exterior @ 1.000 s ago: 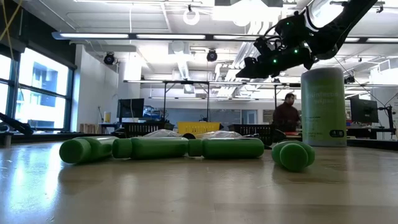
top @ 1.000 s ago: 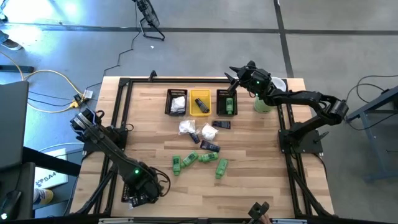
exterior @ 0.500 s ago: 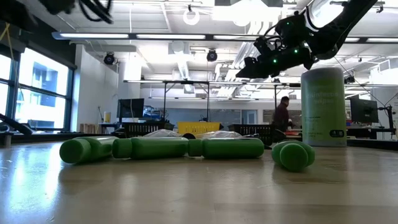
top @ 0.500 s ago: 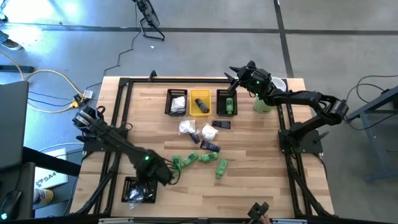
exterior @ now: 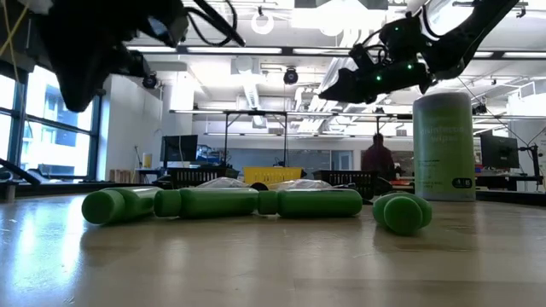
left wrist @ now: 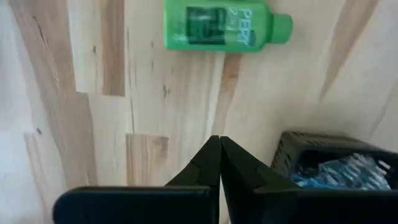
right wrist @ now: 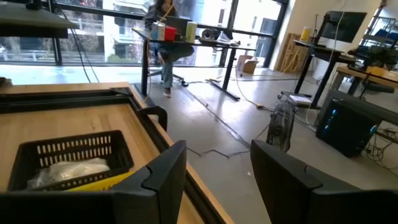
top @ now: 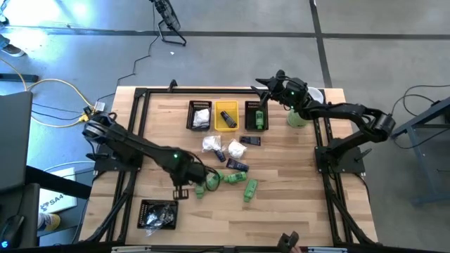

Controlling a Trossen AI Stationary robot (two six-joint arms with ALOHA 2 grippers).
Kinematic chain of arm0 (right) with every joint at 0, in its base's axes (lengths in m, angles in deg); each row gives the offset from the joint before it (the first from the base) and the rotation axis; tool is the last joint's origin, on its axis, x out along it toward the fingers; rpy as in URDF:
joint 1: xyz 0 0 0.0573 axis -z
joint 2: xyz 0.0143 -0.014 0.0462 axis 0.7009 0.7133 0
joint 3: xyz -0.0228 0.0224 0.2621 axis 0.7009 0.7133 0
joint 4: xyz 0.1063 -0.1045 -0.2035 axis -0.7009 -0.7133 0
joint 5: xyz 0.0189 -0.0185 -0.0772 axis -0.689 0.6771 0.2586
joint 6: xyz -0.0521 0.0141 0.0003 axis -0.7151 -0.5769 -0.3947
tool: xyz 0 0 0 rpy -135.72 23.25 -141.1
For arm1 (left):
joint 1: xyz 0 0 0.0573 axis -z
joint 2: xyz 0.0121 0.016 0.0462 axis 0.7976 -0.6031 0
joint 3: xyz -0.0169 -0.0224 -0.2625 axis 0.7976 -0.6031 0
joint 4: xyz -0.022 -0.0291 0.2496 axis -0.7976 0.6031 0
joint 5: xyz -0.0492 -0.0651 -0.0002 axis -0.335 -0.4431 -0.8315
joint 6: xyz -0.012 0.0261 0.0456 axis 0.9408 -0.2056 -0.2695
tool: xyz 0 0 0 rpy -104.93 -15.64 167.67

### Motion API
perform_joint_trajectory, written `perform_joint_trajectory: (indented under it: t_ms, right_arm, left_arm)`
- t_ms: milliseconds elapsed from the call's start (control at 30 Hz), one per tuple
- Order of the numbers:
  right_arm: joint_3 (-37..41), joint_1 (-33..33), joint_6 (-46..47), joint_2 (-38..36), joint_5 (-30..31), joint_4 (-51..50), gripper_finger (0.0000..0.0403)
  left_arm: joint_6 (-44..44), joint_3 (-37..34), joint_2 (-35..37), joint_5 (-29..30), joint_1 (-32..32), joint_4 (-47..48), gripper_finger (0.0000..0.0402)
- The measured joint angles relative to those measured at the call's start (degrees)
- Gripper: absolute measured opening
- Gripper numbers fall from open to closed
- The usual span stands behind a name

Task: Pick & Place Travel size toiletries
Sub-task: Put the blue shave cream bottle into the yellow bin

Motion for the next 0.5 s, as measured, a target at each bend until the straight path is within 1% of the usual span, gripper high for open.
perform_joint_trajectory:
  t_ms: [67,233,367,500]
  right_arm:
    - [0.0,-0.5,0.0,-0.3,0.3,0.0,0.0173]
    - [0.0,-2.0,0.0,-1.1,0.3,0.0,0.0173]
    - [0.0,-3.4,4.1,-1.1,0.2,-0.3,0.0173]
    - [0.0,-4.7,7.4,-1.1,0.3,-1.1,0.0173]
  left_arm:
    - [-0.1,-4.2,2.7,0.0,-1.1,-4.2,0.0001]
    - [-1.4,-14.5,11.3,0.2,-4.4,-11.2,0.0001]
    - [-8.3,-21.2,18.0,0.4,-8.6,-17.4,0.0000]
    - [-15.1,-26.7,23.6,0.4,-14.6,-22.4,0.0000]
